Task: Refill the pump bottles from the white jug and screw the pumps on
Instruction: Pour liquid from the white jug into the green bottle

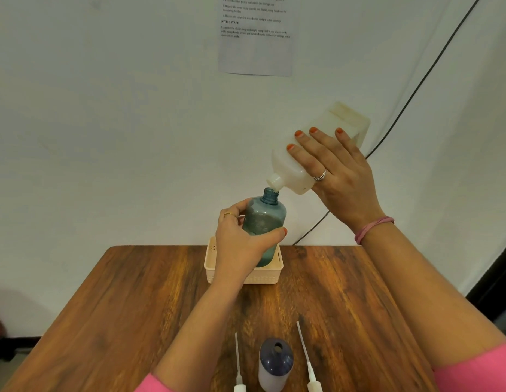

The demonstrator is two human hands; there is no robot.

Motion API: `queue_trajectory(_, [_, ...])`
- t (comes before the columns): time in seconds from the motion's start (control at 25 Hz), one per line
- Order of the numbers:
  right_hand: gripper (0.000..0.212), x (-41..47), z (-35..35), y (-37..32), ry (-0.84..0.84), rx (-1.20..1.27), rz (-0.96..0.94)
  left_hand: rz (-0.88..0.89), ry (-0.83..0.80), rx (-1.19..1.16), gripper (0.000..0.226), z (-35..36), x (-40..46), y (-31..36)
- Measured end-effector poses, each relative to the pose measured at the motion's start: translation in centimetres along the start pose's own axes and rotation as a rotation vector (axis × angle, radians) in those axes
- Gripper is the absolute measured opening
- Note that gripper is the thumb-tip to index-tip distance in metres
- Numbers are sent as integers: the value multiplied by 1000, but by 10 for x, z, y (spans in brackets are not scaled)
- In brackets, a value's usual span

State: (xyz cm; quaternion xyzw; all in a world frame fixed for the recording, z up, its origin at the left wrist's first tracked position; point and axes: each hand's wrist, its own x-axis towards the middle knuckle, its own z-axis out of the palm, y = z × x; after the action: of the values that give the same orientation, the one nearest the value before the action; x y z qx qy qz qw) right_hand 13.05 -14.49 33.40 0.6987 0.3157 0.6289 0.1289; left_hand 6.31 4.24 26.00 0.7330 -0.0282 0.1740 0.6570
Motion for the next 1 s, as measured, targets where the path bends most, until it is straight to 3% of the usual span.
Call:
queue_trajectory(0.44, [51, -11, 0, -11, -25, 64, 117, -7, -7, -10, 74, 2, -2, -2])
queue_trajectory(1.0, [77, -37, -2, -42, -223, 349, 539, -39, 0, -20, 74, 6, -3, -16])
